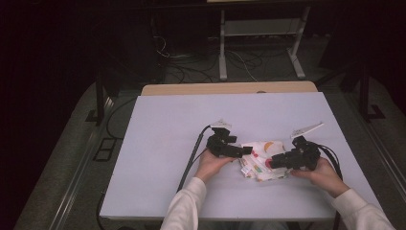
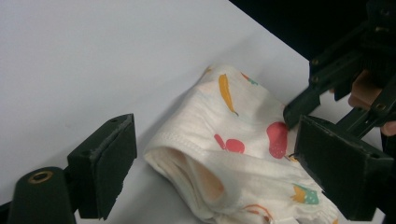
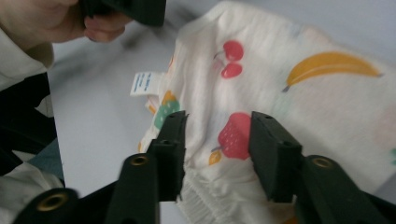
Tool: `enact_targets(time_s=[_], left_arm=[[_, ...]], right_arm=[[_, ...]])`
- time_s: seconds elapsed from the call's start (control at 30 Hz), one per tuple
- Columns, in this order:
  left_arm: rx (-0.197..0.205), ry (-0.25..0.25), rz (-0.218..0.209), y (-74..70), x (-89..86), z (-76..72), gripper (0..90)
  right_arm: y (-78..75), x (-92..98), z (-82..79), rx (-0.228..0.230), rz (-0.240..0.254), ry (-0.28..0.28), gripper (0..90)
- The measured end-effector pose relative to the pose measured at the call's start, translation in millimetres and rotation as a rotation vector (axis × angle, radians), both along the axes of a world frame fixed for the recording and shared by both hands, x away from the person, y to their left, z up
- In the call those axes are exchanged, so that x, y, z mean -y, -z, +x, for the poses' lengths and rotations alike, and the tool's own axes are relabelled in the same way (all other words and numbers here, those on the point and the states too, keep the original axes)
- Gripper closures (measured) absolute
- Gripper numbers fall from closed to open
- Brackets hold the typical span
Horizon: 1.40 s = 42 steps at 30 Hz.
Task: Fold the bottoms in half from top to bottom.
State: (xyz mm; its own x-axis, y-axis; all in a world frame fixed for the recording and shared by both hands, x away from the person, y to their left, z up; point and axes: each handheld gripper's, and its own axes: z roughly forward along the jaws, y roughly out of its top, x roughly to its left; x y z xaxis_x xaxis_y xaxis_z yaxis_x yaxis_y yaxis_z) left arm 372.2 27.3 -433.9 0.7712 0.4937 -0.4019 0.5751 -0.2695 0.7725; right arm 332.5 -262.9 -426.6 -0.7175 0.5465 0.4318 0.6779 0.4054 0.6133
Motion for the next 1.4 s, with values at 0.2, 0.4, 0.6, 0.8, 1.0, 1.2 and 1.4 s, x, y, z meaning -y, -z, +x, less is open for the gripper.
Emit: enact_targets(time_s=[0.2,0.4,0.6,0.8,1.0,1.2,1.4], left_arm=[[0.006,0.027,0.035,-6.5,5.8,4.0,5.1],[0.011,0.050,0.046,-12.6,8.6,7.8,1.2],[0.010,0.056,0.031,-16.9,6.6,13.6,0.0],[0.015,0.053,0.053,-21.4,5.1,20.2,0.0],[0.024,0.045,0.075,-23.7,3.6,26.2,0.0],[0.035,0.040,0.090,-22.1,1.1,31.0,0.0],[0.030,0.019,0.082,-19.1,-3.5,36.2,0.0]], right_arm=[[-13.5,5.4,5.0,0.053,0.004,0.011,26.8],[-20.7,8.1,10.8,0.097,0.006,0.016,8.1],[-25.1,14.2,19.6,0.113,0.019,0.053,0.1],[-27.0,21.9,28.0,0.115,0.024,0.077,0.1],[-26.3,28.6,36.3,0.114,0.020,0.104,0.1],[-22.4,33.8,42.2,0.108,0.004,0.120,0.1],[-20.1,41.4,48.7,0.108,0.006,0.144,0.2]])
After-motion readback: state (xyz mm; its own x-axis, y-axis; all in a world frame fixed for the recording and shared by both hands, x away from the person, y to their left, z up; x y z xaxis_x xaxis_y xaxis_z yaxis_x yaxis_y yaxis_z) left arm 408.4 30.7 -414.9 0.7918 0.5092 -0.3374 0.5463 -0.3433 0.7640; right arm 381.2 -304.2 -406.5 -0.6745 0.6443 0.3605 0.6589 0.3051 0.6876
